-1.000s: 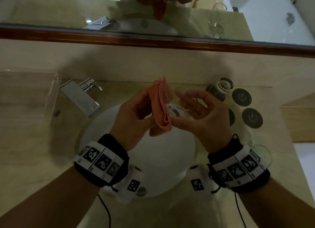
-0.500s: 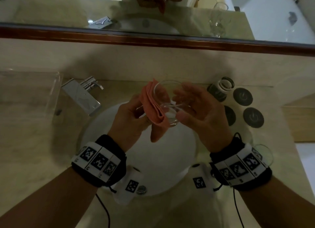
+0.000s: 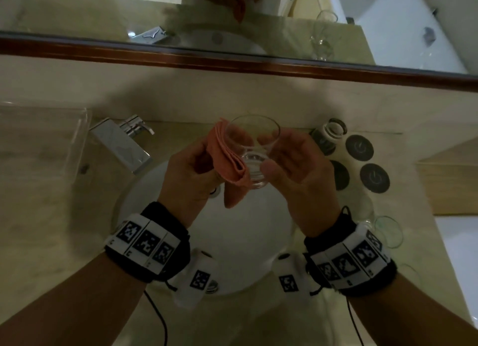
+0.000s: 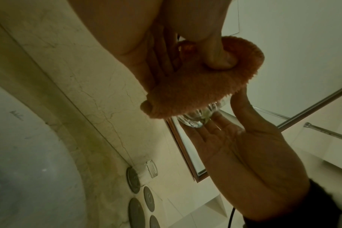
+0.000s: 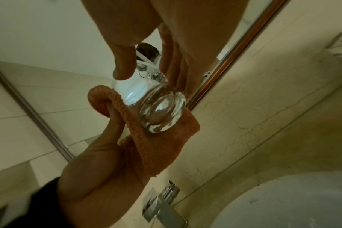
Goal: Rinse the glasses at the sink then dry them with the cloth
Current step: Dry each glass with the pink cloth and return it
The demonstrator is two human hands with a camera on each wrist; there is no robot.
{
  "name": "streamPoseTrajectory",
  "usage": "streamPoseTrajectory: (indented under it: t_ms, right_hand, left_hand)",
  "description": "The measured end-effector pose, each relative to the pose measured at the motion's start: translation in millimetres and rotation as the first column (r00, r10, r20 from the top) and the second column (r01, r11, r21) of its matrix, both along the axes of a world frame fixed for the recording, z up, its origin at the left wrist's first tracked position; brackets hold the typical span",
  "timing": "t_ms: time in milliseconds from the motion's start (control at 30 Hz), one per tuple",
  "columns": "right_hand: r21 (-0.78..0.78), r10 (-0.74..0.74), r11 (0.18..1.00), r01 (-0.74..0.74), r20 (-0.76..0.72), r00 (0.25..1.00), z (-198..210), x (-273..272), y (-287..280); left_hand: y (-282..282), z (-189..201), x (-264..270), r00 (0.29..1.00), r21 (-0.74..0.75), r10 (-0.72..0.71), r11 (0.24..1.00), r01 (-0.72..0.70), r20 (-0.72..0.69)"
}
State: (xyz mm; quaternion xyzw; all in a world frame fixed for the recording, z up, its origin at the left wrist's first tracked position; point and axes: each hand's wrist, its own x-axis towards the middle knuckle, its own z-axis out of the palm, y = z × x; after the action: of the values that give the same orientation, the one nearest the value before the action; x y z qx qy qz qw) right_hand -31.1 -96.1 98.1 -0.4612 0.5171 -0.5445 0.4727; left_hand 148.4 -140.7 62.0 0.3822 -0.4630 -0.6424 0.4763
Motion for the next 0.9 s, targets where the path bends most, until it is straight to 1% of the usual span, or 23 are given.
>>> streamPoseTrajectory:
  t_ms: [133, 267, 333, 500, 667, 767, 900]
  right_hand:
    - [0.021, 0.05, 0.999, -0.05, 0.006, 0.999, 3, 5, 0]
    - [0.038, 0.023, 0.999, -0.02, -0.08, 0.997, 12, 13, 1]
    - [0.03, 0.003, 1.0, -0.002, -0.051, 0.999, 16, 15, 2]
    - [0.016, 0.034, 0.999, -0.035, 0.085, 0.996, 22, 21, 10]
    - [-0.021, 0.004, 1.0, -0.003, 0.009, 1.0, 33, 38, 15]
    - [-0.073, -0.021, 0.997, 0.019, -0.026, 0.999, 40, 46, 18]
    - [-0.134, 0.017, 0.991, -0.022, -0.042, 0.999, 46, 52, 25]
  left_hand:
    - [2, 9, 1, 1.0, -0.035, 0.026, 0.999, -0.026, 0.0]
    - [6, 9, 6, 1.0, -0.05, 0.021, 0.998, -0.022, -0.015]
    - [7, 13, 8, 1.0, -0.08, 0.023, 0.997, -0.024, -0.006]
    - [8, 32, 18, 1.0, -0.13, -0.005, 0.991, 0.006, 0.004]
    - [12, 43, 32, 0.999, -0.206, -0.016, 0.978, 0.022, 0.033]
    - [16, 50, 40, 0.998, -0.257, -0.038, 0.965, 0.051, 0.056]
    - [20, 62, 51, 0.999, -0.265, -0.041, 0.963, 0.042, 0.009]
